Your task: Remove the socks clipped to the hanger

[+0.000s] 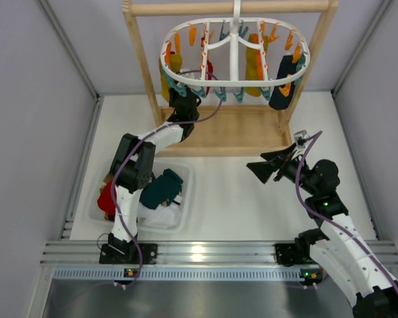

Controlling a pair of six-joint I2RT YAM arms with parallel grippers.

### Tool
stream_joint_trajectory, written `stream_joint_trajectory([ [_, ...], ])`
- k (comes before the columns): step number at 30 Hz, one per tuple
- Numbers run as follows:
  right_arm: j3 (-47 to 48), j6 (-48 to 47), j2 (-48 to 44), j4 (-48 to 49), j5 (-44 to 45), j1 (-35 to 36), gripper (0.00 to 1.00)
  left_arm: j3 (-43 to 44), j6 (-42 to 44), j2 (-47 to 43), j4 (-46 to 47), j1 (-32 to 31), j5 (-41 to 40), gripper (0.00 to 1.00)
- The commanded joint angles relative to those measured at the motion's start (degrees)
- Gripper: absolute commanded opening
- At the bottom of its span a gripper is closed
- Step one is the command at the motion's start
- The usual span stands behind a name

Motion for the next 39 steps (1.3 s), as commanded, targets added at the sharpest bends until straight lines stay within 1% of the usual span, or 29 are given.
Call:
stream_joint_trajectory([
  [1,-0.2,-0.3,-0.3,3.4,-0.5,0.9,0.99,0.7,-0.5,-4.4,3.4,0.3,0.1,0.04],
  [2,-0.2,-0.3,-0.3,3.4,-0.5,0.8,0.99,0.1,-0.7,-5.3,3.4,0.1,0.2,0.0],
  [7,-0.2,-0.5,-0.6,3.3,-0.4,0.9,0.99,-3.7,-3.4,-8.0,3.4,-0.6,-0.7,0.0],
  [10,-0.3,-0.4,-0.7,3.4,-0.1,1.0,0.99,-6.9,-3.6,-10.5,3.4,-1.9,-3.6,0.0],
  [12,-0.2,-0.5,-0.9,3.4,0.0,0.9,0.98,-9.0,-4.8,-12.8,3.3,-4.2,-5.2,0.0],
  [15,-0.1,-0.8,-1.8,2.8,0.1,0.9,0.98,-14.7,-8.4,-15.3,3.3,-7.2,-7.0,0.0],
  [22,0.6,-2.0,-4.8,0.4,1.4,1.0,0.99,-21.8,-8.9,-20.9,3.3,-15.8,-11.2,0.0],
  [27,1.7,-1.9,-6.2,-1.6,1.8,0.9,0.99,-26.4,-9.4,-25.3,3.4,-20.3,-14.5,0.0],
  [33,3.4,-2.2,-9.8,-6.2,2.6,1.0,0.99,-30.7,-9.8,-29.8,3.3,-25.6,-17.4,0.0],
  [36,4.8,-2.5,-11.9,-9.6,3.2,0.9,0.99,-30.8,-8.2,-30.4,3.4,-28.6,-19.7,0.0],
  [39,6.4,-3.0,-14.1,-12.4,4.1,0.9,0.99,-31.8,-8.6,-31.1,3.4,-31.2,-20.3,0.0],
])
